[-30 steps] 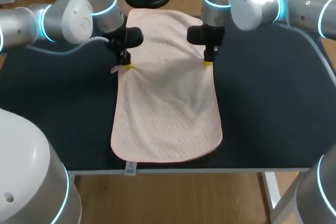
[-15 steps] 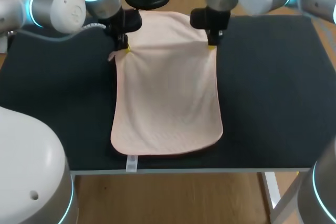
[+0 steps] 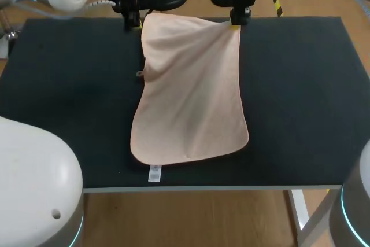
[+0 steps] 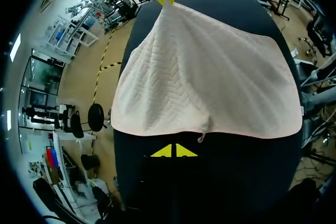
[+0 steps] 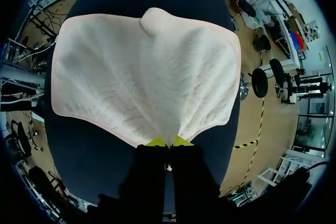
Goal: Fold the towel
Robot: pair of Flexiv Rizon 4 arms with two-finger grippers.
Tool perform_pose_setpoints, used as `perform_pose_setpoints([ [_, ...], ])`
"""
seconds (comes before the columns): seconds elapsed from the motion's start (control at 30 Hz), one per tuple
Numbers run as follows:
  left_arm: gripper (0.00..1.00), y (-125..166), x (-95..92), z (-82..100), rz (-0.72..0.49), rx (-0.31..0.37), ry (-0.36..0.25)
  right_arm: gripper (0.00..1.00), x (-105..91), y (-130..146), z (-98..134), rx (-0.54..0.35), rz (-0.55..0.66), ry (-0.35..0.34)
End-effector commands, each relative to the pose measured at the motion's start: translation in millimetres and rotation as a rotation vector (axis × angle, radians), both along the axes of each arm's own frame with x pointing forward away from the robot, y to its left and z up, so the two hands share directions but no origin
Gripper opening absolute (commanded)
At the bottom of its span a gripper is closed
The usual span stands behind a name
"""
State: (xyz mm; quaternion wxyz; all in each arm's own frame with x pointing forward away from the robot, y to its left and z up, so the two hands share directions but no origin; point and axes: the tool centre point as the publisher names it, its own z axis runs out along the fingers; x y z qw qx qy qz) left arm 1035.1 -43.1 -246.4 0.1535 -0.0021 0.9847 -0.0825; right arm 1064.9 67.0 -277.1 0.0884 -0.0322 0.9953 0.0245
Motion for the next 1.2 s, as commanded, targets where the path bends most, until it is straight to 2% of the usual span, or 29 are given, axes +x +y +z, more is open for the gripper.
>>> perform_pose_setpoints([
  [0.03,0.00,0,-6.2,1.4,-0.005,0.011,0.016,0.00,-7.0,-1,0,0.009,0.007,0.006],
  [0.07,0.38,-3,-7.9,-2.2,-0.020,0.020,0.014,0.00,-7.5,0,-2,0.012,0.008,0.011],
  [0.1,1.00,-5,-9.2,-7.1,-0.034,0.013,0.019,0.00,-8.0,1,-4,0.013,0.009,0.019],
  [0.2,1.00,-15,-12.0,-30.2,-0.076,0.027,0.061,0.00,-9.1,4,-11,0.016,0.016,0.038],
  [0.27,1.00,-23,-14.5,-46.1,-0.119,-0.007,0.075,0.00,-9.1,6,-14,0.019,0.020,0.046],
  [0.37,1.00,-36,-16.1,-69.1,-0.138,0.019,0.104,0.00,-9.1,8,-16,0.020,0.022,0.054],
  [0.43,1.00,-41,-17.3,-80.5,-0.142,-0.013,0.125,0.00,-9.3,9,-17,0.022,0.025,0.058],
  [0.57,1.00,-52,-21.7,-99.6,-0.157,-0.013,0.147,0.00,-9.3,10,-20,0.018,0.027,0.067],
  [0.93,1.00,-59,-34.8,-139.2,-0.101,0.035,0.235,0.00,-8.2,12,-22,0.017,0.032,0.079],
  [1.2,1.00,-62,-29.9,-156.5,-0.064,0.067,0.225,0.00,-7.3,14,-21,0.015,0.044,0.083],
])
